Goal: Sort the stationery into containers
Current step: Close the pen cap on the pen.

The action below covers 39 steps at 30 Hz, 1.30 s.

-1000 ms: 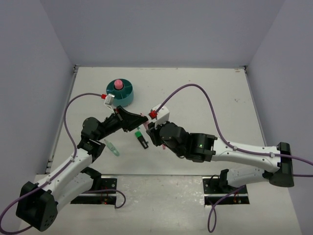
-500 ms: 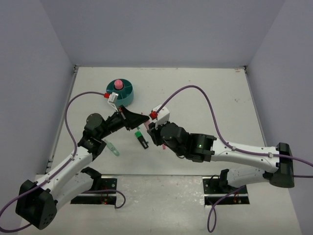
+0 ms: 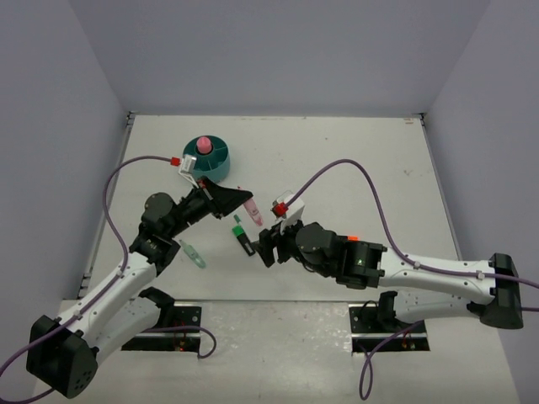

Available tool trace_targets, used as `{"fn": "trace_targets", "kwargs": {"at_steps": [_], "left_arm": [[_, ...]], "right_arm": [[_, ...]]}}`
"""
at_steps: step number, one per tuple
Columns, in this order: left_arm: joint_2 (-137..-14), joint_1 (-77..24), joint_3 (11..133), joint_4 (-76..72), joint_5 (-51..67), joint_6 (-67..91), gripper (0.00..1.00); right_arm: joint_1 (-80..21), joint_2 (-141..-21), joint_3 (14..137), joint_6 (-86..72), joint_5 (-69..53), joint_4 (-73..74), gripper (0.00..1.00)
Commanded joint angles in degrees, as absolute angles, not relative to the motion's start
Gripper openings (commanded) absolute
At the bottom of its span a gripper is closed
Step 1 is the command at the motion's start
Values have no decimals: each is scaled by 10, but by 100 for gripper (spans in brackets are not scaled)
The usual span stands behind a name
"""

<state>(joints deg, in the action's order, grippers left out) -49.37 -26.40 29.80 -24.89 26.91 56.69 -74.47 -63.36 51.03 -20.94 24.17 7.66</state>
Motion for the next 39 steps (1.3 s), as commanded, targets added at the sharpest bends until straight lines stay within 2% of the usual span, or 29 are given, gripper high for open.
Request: {"fn": "trace_targets", "kwargs": {"at_steps": [1, 4, 7, 15, 20, 22, 25, 34, 38, 39], "left_arm": [[-485, -257, 310, -330, 229, 574, 0], [-480, -257, 308, -335, 231, 570, 0], [-482, -257, 305, -349, 245, 576, 0], [-486, -260, 259, -451, 280, 647, 0], [-477, -267, 257, -462, 286, 655, 0], [-472, -269, 257, -459, 288, 655, 0], [-464, -271, 258, -447, 292, 652, 0], [-461, -272, 255, -427, 327, 661, 0], [-459, -272, 250, -416, 334, 657, 0], [-461, -272, 251, -410, 335, 653, 0]], "right_arm": [[-750, -588, 499, -236, 228, 117, 87], [-745, -565, 495, -264, 229, 118, 92], [-724, -543, 495, -304, 195, 121, 92], [-554, -512, 478, -475, -100, 20, 72], [-540, -597, 529, -489, -170, -26, 70], [-533, -627, 542, -492, -198, -55, 65], [-530, -661, 560, -499, -222, -89, 59], [-524, -701, 620, -474, -218, -69, 53], [-515, -701, 628, -471, -227, -66, 41], [-515, -703, 630, -469, -229, -66, 32]]}}
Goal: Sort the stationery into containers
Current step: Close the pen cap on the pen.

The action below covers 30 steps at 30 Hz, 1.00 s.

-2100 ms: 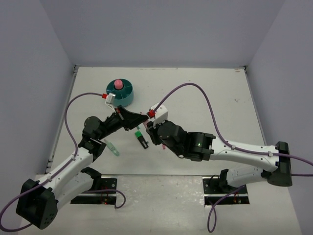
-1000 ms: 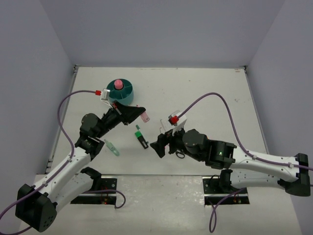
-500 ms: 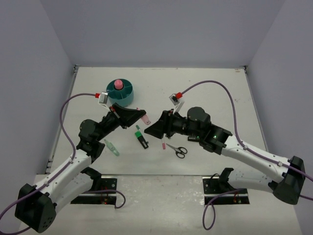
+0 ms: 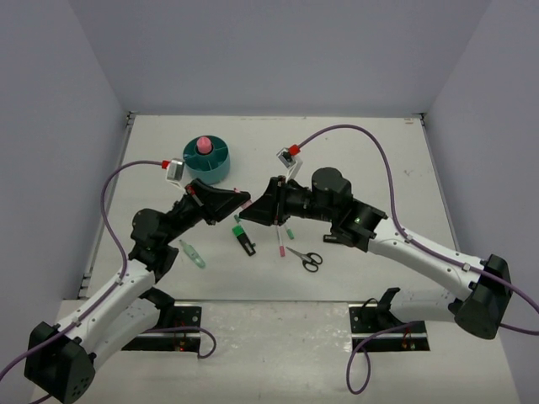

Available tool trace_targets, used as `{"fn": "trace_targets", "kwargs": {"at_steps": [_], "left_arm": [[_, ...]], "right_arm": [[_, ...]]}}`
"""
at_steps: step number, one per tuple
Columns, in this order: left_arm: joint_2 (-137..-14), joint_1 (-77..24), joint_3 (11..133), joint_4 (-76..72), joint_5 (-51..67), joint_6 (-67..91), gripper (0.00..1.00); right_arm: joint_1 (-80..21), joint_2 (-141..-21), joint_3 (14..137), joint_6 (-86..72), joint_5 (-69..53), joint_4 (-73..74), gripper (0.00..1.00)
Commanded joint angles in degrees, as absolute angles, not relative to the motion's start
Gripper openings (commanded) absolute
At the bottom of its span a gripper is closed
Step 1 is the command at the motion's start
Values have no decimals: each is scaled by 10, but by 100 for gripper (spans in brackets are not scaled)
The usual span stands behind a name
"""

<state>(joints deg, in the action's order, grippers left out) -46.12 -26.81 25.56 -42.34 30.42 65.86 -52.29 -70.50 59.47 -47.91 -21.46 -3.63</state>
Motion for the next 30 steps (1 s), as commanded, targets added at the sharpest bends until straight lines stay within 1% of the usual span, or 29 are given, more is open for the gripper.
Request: {"fn": "trace_targets", "kwargs": {"at_steps": [1, 3, 4, 5, 6, 7, 8, 10, 12, 16, 20, 22, 30], "left_arm": [[-462, -272, 254, -404, 337, 649, 0], [-466, -272, 265, -377, 337, 633, 1], [-466, -272, 274, -362, 335, 624, 7], [-465, -272, 286, -346, 332, 616, 20], [-464, -272, 296, -332, 329, 608, 37], [-462, -272, 311, -309, 321, 594, 60], [-455, -272, 327, -281, 311, 572, 78], [-444, -272, 354, -221, 281, 537, 100], [-436, -272, 386, -140, 245, 525, 100], [-451, -272, 381, -124, 273, 586, 100], [-464, -273, 342, -152, 298, 649, 100], [-459, -274, 318, -189, 310, 685, 100], [-453, -279, 312, -234, 313, 742, 100]], "right_arm": [[-514, -705, 630, -469, -233, -66, 26], [-515, -710, 624, -470, -244, -72, 19], [-515, -712, 621, -470, -246, -74, 13], [-515, -713, 618, -469, -245, -75, 5], [-515, -714, 616, -467, -245, -75, 0], [-515, -714, 614, -462, -245, -71, 0], [-515, -713, 611, -454, -244, -67, 0], [-515, -711, 610, -439, -241, -55, 0], [-514, -704, 609, -431, -217, -34, 0], [-512, -703, 618, -413, -198, -16, 0], [-512, -718, 646, -400, -197, -4, 0], [-511, -732, 661, -389, -201, -2, 0], [-512, -772, 709, -354, -230, -5, 0]]}}
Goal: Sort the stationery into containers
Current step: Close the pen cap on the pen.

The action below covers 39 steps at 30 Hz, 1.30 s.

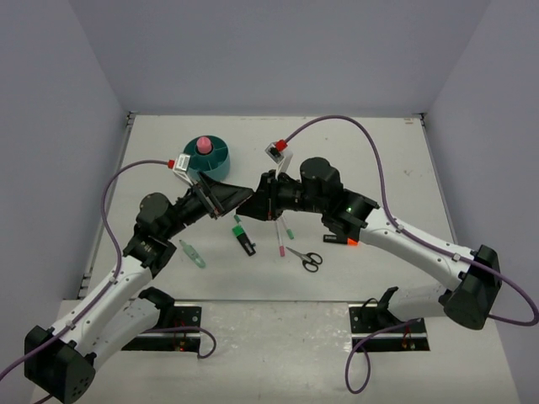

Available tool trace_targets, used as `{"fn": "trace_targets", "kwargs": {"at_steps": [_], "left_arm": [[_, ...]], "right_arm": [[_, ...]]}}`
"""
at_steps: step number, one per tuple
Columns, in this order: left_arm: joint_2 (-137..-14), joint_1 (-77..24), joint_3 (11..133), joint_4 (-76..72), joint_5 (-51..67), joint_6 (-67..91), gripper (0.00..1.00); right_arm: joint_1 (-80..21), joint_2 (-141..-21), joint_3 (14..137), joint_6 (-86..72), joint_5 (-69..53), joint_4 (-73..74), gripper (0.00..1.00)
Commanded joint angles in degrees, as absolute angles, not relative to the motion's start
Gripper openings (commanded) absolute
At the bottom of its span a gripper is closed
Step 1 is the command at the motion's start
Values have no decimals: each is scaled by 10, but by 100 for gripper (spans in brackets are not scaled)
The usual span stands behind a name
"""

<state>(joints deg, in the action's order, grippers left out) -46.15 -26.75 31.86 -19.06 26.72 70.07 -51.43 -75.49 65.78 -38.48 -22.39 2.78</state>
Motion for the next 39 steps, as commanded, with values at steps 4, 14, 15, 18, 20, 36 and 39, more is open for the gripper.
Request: {"fn": "trace_targets", "kwargs": {"at_steps": [4, 14, 15, 18, 20, 36, 39], "left_arm": [[-458, -285, 279, -312, 315, 802, 100], [-436, -290, 275, -224, 277, 836, 100], [-438, -290, 273, -227, 284, 852, 100], [-451, -290, 275, -245, 304, 889, 100], [-454, -290, 282, -237, 300, 886, 100], [-443, -291, 293, -257, 272, 886, 93], [-443, -289, 303, -255, 259, 867, 73]], "right_arm": [[-513, -786, 726, -343, -277, -22, 0], [-514, -776, 722, -236, -264, 24, 0], [-514, -771, 714, -232, -270, 16, 0], [-513, -765, 716, -228, -285, 8, 0], [-512, -772, 732, -244, -301, 10, 0], [-517, -787, 687, -295, -388, -73, 0], [-517, -765, 644, -303, -377, -72, 0]]}}
